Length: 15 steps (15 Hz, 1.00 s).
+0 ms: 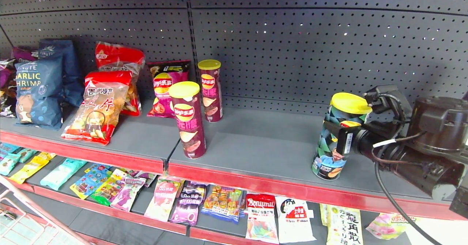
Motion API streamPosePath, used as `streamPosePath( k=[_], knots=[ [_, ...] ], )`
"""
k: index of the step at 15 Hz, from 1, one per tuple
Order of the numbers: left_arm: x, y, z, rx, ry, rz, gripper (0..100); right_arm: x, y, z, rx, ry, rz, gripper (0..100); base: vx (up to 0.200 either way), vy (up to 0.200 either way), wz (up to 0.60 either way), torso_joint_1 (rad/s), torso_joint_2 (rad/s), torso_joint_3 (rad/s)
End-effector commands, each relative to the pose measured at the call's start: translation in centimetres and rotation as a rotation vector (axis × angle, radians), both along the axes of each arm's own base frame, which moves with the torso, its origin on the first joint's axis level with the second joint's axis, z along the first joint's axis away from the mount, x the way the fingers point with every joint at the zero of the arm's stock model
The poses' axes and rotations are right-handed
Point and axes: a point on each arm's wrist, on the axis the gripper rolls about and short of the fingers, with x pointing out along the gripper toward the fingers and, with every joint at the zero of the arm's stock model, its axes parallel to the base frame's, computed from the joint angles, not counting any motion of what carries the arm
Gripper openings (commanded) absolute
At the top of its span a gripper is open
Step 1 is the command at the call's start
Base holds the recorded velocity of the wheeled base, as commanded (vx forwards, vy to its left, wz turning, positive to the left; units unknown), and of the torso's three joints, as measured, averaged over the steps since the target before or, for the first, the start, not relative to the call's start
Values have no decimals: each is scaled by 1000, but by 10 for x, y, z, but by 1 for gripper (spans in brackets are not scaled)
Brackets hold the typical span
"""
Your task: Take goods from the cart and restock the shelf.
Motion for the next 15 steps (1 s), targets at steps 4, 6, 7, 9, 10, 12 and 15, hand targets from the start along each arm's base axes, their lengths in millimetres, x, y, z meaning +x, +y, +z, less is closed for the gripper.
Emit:
streamPosePath(
  k=[4, 6, 7, 9, 10, 12, 15],
  knots=[
    [0, 0, -2, 0, 5, 1, 0, -6, 4, -3, -13, 9, 26, 0, 0, 0, 0, 0, 0, 0],
    [0, 0, -1, 0, 1, 1, 0, -8, 4, -3, -19, 5, 18, 0, 0, 0, 0, 0, 0, 0],
    [0, 0, -2, 0, 3, 1, 0, -8, 4, -3, -24, 7, 9, 0, 0, 0, 0, 0, 0, 0],
    [0, 0, -2, 0, 5, 1, 0, -9, 4, -4, -25, 9, 9, 0, 0, 0, 0, 0, 0, 0],
    [0, 0, -2, 0, 5, 1, 0, -10, 5, -4, -26, 9, 12, 0, 0, 0, 0, 0, 0, 0],
    [0, 0, -3, 0, 6, 1, 0, -11, 8, -4, -30, 7, 6, 0, 0, 0, 0, 0, 0, 0],
    [0, 0, -3, 0, 6, 1, 0, -14, 15, -5, -34, 9, 5, 0, 0, 0, 0, 0, 0, 0]
  ],
)
